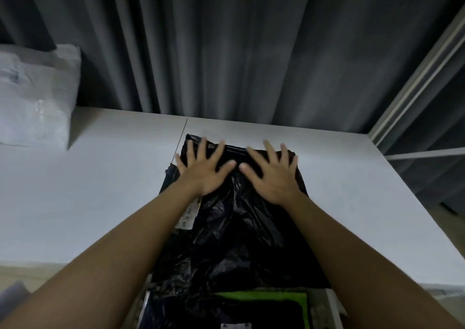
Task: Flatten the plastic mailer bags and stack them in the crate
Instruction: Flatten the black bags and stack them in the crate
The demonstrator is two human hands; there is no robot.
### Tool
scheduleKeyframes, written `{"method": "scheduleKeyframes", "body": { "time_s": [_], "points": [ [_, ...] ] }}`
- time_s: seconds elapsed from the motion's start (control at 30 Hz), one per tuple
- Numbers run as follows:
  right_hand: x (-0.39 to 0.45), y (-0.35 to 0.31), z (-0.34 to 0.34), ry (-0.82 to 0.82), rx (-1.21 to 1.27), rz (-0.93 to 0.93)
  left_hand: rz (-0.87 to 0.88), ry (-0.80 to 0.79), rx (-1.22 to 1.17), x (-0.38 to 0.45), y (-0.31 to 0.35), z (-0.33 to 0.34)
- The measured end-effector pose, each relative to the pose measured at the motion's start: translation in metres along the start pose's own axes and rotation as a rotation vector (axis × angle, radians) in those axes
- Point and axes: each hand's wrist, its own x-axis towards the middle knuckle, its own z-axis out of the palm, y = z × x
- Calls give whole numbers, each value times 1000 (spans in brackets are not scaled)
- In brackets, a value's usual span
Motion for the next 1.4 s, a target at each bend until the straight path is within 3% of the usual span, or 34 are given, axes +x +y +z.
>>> {"method": "scheduleKeyframes", "body": {
  "time_s": [0.1, 0.23, 1.07, 1.17, 1.27, 1.33, 1.4],
  "points": [
    [-3, 0, 13, -271, -75, 54, -4, -137, 183, 0, 0, 14],
    [-6, 8, 25, -380, -61, 169, -64, -196, 272, 3, -8, 28],
    [-13, 13, 62, -331, -51, 173, -63, -154, 252, 2, -29, 66],
    [-11, 10, 53, -391, -57, 184, -68, -145, 321, -1, -24, 63],
    [-2, 3, 34, -492, -217, 162, -101, -178, 471, -3, -14, 52],
    [-2, -8, 20, -471, -303, 104, -122, -196, 532, -6, -8, 39],
    [-16, -22, 5, -408, -236, 36, -115, -191, 475, -21, -5, 21]
  ]
}}
